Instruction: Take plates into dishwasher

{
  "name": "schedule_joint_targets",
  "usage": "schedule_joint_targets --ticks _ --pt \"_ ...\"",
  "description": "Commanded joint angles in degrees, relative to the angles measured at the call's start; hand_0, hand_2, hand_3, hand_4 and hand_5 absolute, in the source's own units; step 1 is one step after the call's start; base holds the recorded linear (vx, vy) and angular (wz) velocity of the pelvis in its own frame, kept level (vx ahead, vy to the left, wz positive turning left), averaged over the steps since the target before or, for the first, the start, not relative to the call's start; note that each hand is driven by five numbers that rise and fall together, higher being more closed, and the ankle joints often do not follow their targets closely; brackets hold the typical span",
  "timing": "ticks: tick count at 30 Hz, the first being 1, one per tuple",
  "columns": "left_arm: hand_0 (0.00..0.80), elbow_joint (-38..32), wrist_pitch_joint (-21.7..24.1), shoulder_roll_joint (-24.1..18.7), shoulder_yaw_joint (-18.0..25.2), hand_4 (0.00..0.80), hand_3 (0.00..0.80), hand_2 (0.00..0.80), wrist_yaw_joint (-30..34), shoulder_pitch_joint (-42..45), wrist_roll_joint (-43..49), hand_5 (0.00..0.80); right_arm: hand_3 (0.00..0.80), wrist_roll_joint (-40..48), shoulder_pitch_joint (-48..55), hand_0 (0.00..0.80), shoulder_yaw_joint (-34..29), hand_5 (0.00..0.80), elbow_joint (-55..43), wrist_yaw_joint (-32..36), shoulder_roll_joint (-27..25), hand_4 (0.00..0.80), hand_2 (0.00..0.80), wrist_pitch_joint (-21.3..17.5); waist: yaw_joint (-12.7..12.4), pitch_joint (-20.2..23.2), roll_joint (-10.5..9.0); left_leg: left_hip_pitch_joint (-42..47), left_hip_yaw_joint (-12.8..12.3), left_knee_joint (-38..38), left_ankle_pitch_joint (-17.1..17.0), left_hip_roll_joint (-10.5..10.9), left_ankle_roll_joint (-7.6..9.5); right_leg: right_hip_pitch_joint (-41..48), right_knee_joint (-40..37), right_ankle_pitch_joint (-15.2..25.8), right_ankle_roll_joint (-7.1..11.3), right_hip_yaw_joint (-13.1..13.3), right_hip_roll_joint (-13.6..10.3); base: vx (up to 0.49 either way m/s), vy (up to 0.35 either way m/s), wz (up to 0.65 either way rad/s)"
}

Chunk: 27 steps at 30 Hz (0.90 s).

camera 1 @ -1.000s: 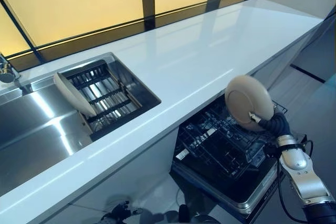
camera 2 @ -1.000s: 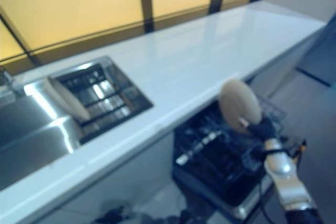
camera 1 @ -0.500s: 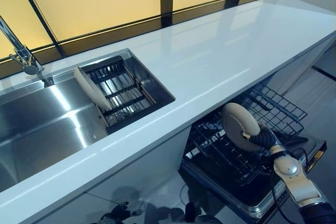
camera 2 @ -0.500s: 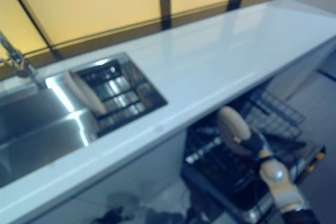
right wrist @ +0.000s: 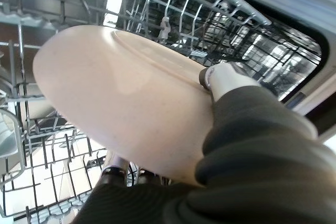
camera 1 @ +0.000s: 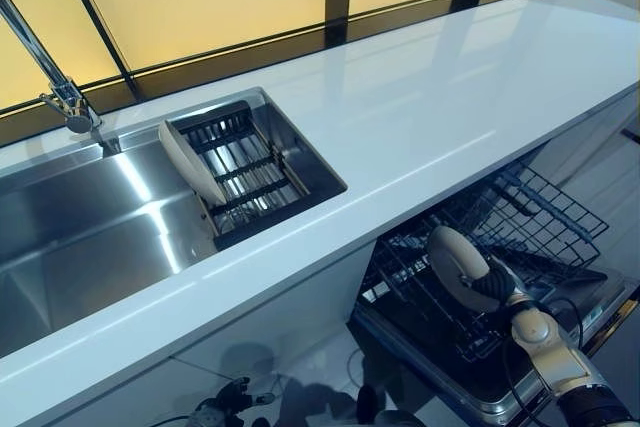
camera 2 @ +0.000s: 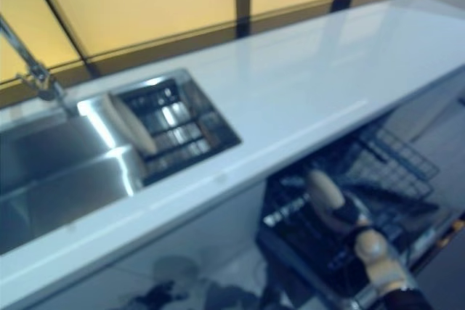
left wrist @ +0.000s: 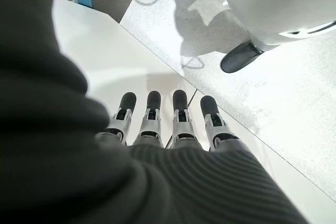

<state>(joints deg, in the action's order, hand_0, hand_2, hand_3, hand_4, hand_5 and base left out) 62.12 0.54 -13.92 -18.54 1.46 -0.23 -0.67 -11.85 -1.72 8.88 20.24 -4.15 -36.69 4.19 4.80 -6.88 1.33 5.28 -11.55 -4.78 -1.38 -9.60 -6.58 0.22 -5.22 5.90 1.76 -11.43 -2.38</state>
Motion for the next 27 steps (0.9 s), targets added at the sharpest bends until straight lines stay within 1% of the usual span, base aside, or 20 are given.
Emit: schedule_joint_targets --ticks 1,5,11,17,20,27 --pt "0.000 -0.42 0.11 -3.11 -2.31 0.000 0.000 0.000 0.61 -2.99 3.28 0.000 0.800 -2.81 -6.53 0.800 1.82 0.800 3.39 -1.70 1.09 0.800 0.800 0.61 -1.16 -0.10 -4.32 -2.23 -1.41 -0.02 -1.91 3.02 3.09 2.49 1.45 -4.16 1.77 1.38 -0.47 0.022 -0.025 0.10" --pt "0.000 -0.57 -0.16 -3.58 -2.79 0.000 0.000 0.000 1.09 -3.47 3.47 0.000 0.800 -3.35 -9.25 0.800 3.11 0.800 7.47 -1.44 0.39 0.800 0.800 2.79 -1.97 -0.33 -4.32 -2.45 -1.00 -0.01 -2.04 3.00 2.94 2.56 1.49 -4.22 1.69 0.90 -0.46 0.010 -0.021 0.08" --pt "0.000 -0.73 -0.49 -4.14 -3.37 0.000 0.000 0.000 1.80 -3.87 3.94 0.000 0.800 -3.28 -11.46 0.800 4.65 0.800 12.97 -1.83 0.63 0.800 0.800 4.68 -2.99 -0.45 -4.20 -2.65 -0.39 -0.02 -2.15 3.03 2.88 2.78 1.52 -4.39 1.51 0.30 -0.41 0.011 -0.027 0.05" --pt "0.000 -0.78 -0.54 -4.37 -4.17 0.000 0.000 0.000 2.38 -4.54 4.19 0.000 0.800 -3.55 -13.06 0.800 5.40 0.800 19.49 -3.10 2.13 0.800 0.800 4.69 -3.84 -0.63 -3.73 -2.94 0.27 -0.01 -2.37 3.02 2.89 2.72 1.68 -4.48 1.38 -0.06 -0.35 0.006 -0.020 0.09" --pt "0.000 -0.56 -0.47 -4.37 -4.50 0.000 0.000 0.000 2.50 -4.94 4.17 0.000 0.800 -3.32 -13.63 0.800 5.91 0.800 20.81 -3.63 2.74 0.800 0.800 5.56 -3.99 -0.81 -3.62 -3.11 0.44 0.06 -2.49 2.98 2.83 2.74 1.64 -4.45 1.34 -0.10 -0.37 0.000 0.000 0.00" --pt "0.000 0.05 0.25 -4.14 -5.36 0.000 0.000 0.000 2.65 -5.28 4.36 0.000 0.800 -2.55 -14.50 0.800 6.32 0.800 25.85 -4.66 4.40 0.800 0.800 5.80 -4.49 -0.99 -3.33 -3.32 0.94 0.13 -2.61 2.93 2.83 2.80 1.64 -4.61 1.17 -0.13 -0.28 0.000 0.000 0.00"
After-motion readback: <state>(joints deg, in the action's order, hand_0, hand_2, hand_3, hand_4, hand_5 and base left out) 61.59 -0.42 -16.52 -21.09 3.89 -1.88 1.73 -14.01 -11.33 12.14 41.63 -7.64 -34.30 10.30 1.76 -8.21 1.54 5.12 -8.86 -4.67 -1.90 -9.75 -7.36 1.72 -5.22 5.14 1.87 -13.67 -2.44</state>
